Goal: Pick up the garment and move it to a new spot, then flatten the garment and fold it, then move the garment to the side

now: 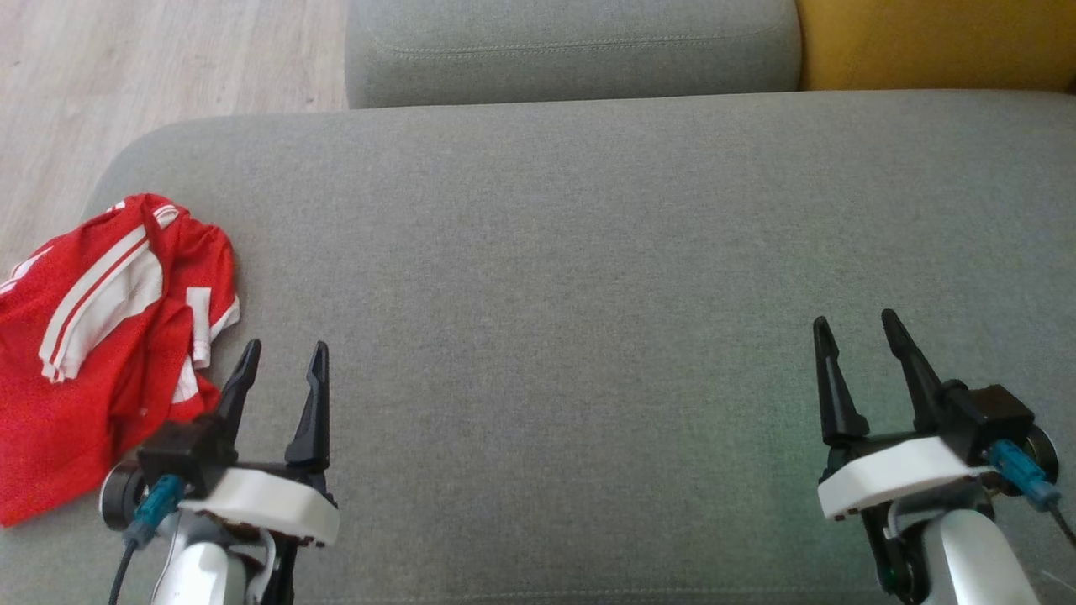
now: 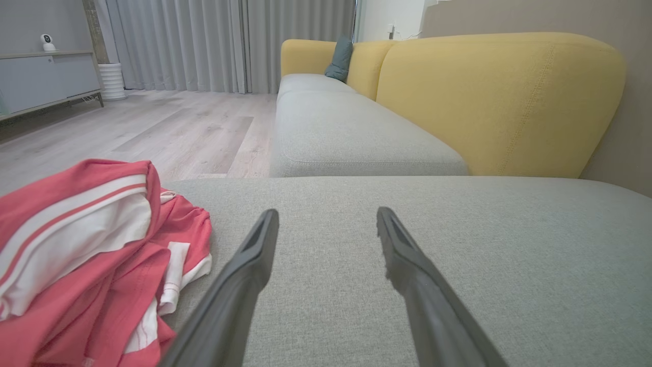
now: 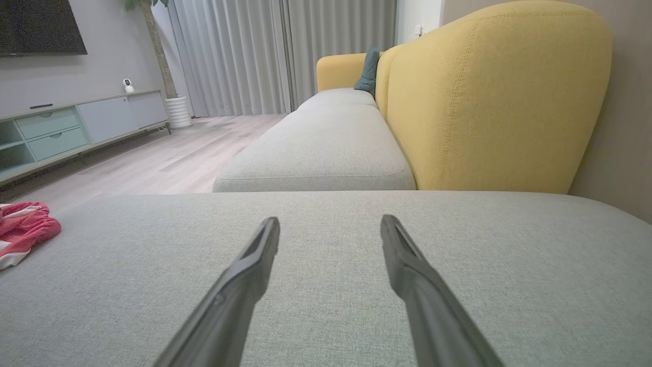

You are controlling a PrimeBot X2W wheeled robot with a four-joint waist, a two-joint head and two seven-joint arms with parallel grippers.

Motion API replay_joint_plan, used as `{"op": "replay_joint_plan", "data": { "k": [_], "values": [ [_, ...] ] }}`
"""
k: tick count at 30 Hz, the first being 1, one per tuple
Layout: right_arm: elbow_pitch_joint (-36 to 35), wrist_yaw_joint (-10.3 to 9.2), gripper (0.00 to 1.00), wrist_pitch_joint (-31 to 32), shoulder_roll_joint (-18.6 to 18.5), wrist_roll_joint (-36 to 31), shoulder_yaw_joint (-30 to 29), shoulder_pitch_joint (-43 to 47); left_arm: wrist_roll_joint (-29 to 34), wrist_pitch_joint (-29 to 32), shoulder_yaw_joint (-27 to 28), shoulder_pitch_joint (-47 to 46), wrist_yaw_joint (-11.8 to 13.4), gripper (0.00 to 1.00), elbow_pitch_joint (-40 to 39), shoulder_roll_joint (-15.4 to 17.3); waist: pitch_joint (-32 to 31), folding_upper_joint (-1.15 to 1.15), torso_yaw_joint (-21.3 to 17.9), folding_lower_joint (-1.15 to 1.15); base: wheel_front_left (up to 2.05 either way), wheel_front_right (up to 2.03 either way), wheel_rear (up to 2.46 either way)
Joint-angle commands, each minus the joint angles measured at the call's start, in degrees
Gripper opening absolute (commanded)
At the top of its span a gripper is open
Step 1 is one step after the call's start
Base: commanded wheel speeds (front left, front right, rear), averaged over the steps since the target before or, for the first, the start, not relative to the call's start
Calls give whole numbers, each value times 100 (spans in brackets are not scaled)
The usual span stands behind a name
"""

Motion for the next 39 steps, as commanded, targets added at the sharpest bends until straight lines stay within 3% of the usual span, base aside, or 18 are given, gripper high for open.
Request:
{"op": "replay_joint_plan", "data": {
  "k": [1, 24, 34, 39],
  "values": [
    [-183, -5, 100, -62, -21, 37, 100, -175, 34, -71, 190, -242, -30, 100, -164, 44, 1, 0, 5, 0, 0, 0, 0],
    [-180, -5, 100, -59, -21, 86, 32, -189, 49, -71, 217, -300, -32, 100, -92, 16, 4, 0, 234, 0, 0, 0, 0],
    [-408, -5, 100, 37, -20, 110, 205, -148, 42, -71, 239, -400, -16, 100, -48, 10, -40, 0, 974, 0, 0, 0, 0],
    [-492, -5, 100, 98, -20, 121, 329, -159, 38, -71, 301, -442, -8, 100, -37, 40, -35, 0, 1605, 0, 0, 0, 0]
  ]
}}
